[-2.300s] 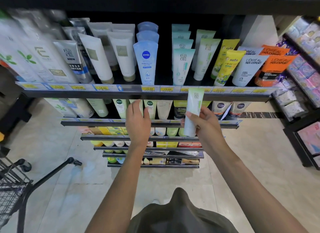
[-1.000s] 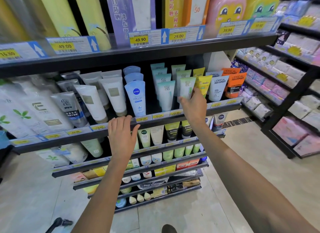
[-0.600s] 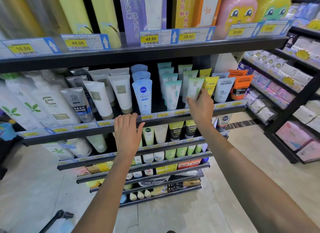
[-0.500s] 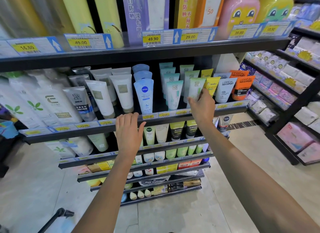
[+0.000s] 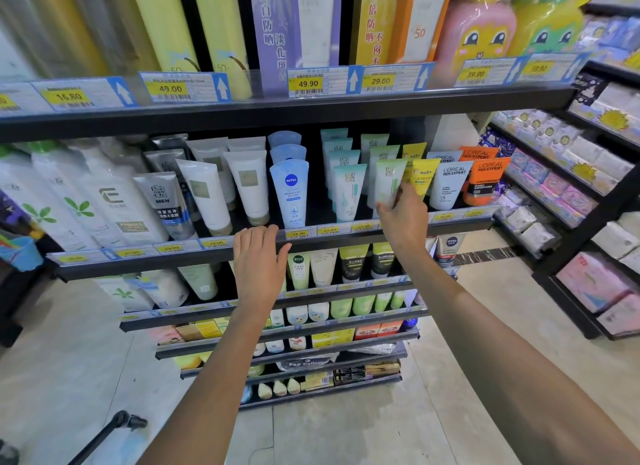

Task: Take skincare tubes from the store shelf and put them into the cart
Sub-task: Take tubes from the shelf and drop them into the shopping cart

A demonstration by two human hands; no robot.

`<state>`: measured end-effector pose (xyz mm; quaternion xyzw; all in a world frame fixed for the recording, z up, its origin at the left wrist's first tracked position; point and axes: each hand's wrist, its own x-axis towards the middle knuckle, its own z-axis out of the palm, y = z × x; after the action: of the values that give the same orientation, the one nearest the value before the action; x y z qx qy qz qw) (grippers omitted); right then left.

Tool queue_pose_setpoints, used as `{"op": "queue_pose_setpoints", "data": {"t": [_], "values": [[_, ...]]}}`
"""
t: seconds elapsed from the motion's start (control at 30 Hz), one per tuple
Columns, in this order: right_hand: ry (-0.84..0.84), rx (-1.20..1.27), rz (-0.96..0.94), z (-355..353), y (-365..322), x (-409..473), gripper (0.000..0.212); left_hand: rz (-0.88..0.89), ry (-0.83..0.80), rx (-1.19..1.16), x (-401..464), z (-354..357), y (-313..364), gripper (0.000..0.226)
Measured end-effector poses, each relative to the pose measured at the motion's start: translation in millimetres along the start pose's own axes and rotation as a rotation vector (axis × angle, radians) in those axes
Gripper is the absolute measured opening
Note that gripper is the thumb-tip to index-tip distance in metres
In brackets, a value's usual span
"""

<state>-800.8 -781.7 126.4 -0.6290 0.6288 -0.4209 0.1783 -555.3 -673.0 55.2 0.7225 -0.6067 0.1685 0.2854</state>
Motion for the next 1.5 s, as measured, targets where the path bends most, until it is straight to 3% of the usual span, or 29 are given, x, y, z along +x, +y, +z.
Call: {"op": "queue_pose_setpoints", "data": {"t": [0.53, 0.7, 0.97, 1.23, 1.5], "values": [[0.037, 0.103, -0.044, -17, 0, -32, 0.038, -0.025, -0.086, -0.101, 0, -24, 5, 0.042], [-0.025, 0.132, -0.074, -14, -5, -57, 0.05, -0.195, -0.082, -0.238, 2, -46, 10, 0.037], [-0.173, 0.257, -0.124, 17, -48, -79, 0.054, -0.577, 0.033, -0.537, 23, -61, 18, 0.05], [-0.263, 0.259, -0.055, 67, -86, -77, 0.076, -0.62, -0.015, -0.554, 58, -47, 21, 0.05], [-0.204, 0.169, -0.045, 96, -103, -64, 0.058, -0.664, -0.035, -0.57, 81, -33, 11, 0.061]]}}
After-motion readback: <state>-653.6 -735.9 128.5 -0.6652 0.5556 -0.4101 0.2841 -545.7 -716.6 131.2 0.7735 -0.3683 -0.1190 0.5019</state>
